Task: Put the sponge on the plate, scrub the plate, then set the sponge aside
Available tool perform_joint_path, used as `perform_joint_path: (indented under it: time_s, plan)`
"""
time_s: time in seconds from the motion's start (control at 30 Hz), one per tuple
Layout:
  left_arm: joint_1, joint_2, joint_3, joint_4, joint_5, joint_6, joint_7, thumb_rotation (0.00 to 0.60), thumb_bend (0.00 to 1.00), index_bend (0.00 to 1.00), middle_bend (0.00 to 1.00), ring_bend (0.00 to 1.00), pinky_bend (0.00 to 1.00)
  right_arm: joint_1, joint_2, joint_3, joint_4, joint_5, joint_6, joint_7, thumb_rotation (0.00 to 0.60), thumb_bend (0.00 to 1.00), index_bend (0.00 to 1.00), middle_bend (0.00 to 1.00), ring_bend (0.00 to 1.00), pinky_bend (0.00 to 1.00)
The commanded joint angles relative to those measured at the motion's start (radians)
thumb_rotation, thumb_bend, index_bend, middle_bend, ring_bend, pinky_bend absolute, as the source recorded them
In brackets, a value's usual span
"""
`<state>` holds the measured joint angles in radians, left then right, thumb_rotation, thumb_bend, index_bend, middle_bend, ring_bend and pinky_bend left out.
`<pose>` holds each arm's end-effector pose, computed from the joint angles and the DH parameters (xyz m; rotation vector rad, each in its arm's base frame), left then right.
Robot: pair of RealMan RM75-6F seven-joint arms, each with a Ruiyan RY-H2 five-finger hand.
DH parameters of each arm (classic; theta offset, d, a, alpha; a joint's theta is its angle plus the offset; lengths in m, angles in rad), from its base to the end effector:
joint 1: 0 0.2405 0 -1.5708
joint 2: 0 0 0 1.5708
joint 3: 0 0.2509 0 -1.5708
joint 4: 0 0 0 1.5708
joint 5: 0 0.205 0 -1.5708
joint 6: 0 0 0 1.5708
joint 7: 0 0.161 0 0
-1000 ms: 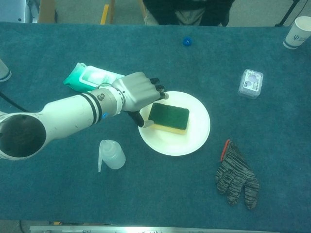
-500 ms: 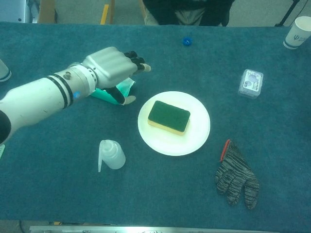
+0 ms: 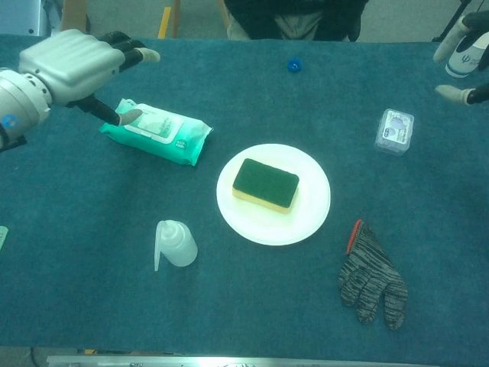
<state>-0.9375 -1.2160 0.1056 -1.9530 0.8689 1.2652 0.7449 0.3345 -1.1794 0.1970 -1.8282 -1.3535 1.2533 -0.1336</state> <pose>-0.1251 0.3190 0.0614 -1.9323 -0.5944 -0.6199 -0.2054 -0.2793 0.1192 1.5027 -1.0070 1.1067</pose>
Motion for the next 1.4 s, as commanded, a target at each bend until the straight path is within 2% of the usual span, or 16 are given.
perform_joint_path:
  time_s: [0.03, 0.17, 0.37, 0.5, 0.57, 0.7, 0.83, 0.97, 1.07, 1.4]
  plan:
    - [0.034, 0.026, 0.017, -0.019, 0.037, 0.024, 0.006, 0.349, 0.33, 0.07, 0.07, 0.0, 0.19, 0.013, 0.007, -0.008, -0.033, -0.004, -0.017, -0.011, 0.6, 0.09, 0.47, 0.43, 0.36, 0.51]
    - [0.068, 0.048, 0.011, -0.026, 0.059, 0.056, 0.017, 0.341, 0.33, 0.07, 0.07, 0.0, 0.17, 0.023, 0.01, -0.021, -0.072, 0.003, -0.036, -0.046, 0.569, 0.02, 0.47, 0.43, 0.36, 0.51]
    - [0.121, 0.06, -0.016, 0.002, 0.107, 0.092, -0.015, 0.328, 0.33, 0.07, 0.06, 0.0, 0.16, 0.047, 0.012, -0.04, -0.143, 0.018, -0.069, -0.122, 0.476, 0.0, 0.46, 0.4, 0.36, 0.51]
    - [0.16, 0.06, -0.027, 0.019, 0.153, 0.092, -0.075, 0.256, 0.33, 0.07, 0.06, 0.0, 0.16, 0.069, 0.001, -0.054, -0.182, 0.041, -0.096, -0.198, 0.452, 0.0, 0.45, 0.39, 0.35, 0.51]
    - [0.172, 0.069, -0.033, 0.019, 0.162, 0.078, -0.104, 0.243, 0.33, 0.07, 0.06, 0.0, 0.16, 0.081, -0.004, -0.059, -0.195, 0.056, -0.109, -0.237, 0.439, 0.0, 0.45, 0.38, 0.33, 0.51]
    - [0.197, 0.087, -0.048, 0.027, 0.194, 0.058, -0.168, 0.183, 0.33, 0.07, 0.06, 0.0, 0.15, 0.111, -0.018, -0.065, -0.211, 0.083, -0.131, -0.323, 0.379, 0.0, 0.45, 0.35, 0.3, 0.51]
    - [0.22, 0.106, -0.069, 0.037, 0.233, 0.015, -0.289, 0.129, 0.33, 0.07, 0.06, 0.0, 0.14, 0.14, -0.048, -0.072, -0.205, 0.101, -0.137, -0.416, 0.344, 0.0, 0.45, 0.34, 0.28, 0.5]
    - [0.232, 0.12, -0.081, 0.056, 0.252, -0.029, -0.352, 0.047, 0.33, 0.07, 0.06, 0.0, 0.13, 0.165, -0.083, -0.078, -0.199, 0.129, -0.147, -0.478, 0.283, 0.0, 0.46, 0.32, 0.26, 0.47]
    - [0.238, 0.123, -0.089, 0.067, 0.262, -0.053, -0.369, 0.003, 0.33, 0.07, 0.07, 0.0, 0.13, 0.191, -0.111, -0.078, -0.192, 0.159, -0.158, -0.529, 0.271, 0.0, 0.45, 0.32, 0.25, 0.47]
    - [0.258, 0.13, -0.099, 0.06, 0.299, -0.099, -0.353, 0.001, 0.33, 0.07, 0.07, 0.0, 0.13, 0.306, -0.234, -0.073, -0.178, 0.334, -0.186, -0.724, 0.269, 0.0, 0.46, 0.32, 0.24, 0.47]
